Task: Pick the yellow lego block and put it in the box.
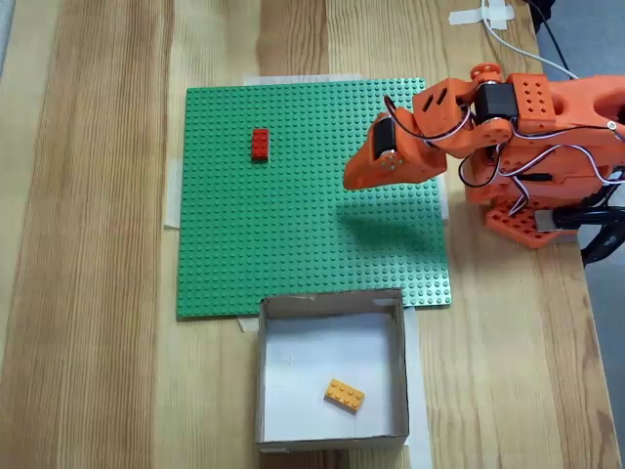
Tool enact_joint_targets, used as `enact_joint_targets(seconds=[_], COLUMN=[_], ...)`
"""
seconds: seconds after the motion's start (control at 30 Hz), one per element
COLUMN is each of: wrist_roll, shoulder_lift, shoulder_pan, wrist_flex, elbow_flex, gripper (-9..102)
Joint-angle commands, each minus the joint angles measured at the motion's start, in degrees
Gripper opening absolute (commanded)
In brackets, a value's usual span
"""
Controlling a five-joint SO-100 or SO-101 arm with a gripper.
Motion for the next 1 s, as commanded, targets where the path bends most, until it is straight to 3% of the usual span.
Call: enact_joint_targets(seconds=[0.0, 0.97], wrist_roll=[-0.79, -1.05], shoulder_lift=[-0.09, -0.09], shoulder_pan=[0.09, 0.44], wrist_flex=[-0.62, -0.88], elbow_flex=[1.58, 1.85], gripper=[-1, -1])
